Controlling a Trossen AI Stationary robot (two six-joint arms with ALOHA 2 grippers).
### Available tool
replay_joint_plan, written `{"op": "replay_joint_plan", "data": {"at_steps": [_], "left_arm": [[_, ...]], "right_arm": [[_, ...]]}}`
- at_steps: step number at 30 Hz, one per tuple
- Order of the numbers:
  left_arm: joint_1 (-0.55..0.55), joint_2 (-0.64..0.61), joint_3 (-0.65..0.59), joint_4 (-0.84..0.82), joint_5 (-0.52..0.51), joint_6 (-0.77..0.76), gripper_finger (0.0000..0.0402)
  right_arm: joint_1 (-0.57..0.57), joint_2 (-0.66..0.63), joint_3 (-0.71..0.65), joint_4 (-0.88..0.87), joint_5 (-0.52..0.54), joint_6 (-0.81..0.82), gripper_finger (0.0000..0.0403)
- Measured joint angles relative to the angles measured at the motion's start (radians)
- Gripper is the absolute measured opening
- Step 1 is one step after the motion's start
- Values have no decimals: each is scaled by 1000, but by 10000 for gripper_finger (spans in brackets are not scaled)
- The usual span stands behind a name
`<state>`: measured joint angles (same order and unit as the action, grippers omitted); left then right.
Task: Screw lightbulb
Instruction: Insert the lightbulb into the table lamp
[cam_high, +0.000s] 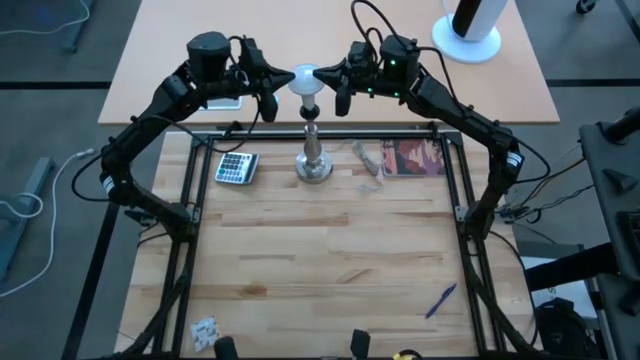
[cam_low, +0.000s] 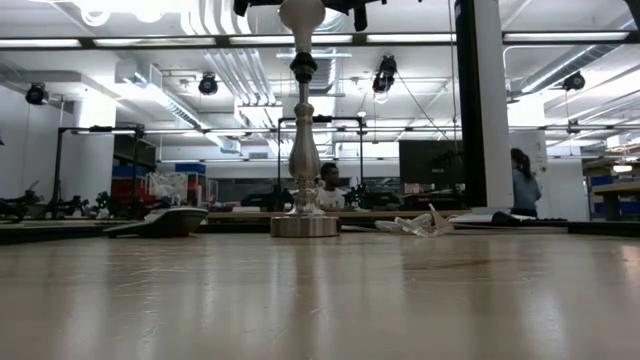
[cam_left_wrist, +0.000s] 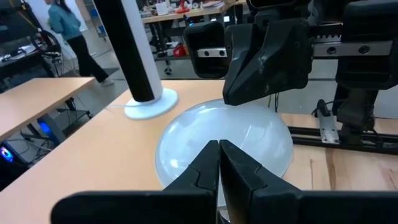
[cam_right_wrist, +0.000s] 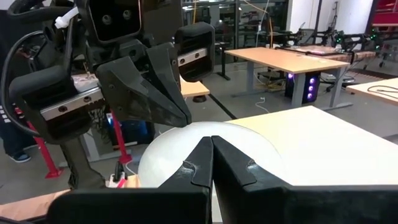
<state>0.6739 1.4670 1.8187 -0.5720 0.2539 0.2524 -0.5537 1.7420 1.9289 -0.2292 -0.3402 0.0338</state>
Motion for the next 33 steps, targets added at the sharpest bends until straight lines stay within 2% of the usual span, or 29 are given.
{"op": "replay_joint_plan", "data": {"at_steps": [33], "left_arm": [[4, 2, -15, 31, -68, 43, 1]], "right_arm": [[21, -11, -2, -8, -17, 50, 0]]}}
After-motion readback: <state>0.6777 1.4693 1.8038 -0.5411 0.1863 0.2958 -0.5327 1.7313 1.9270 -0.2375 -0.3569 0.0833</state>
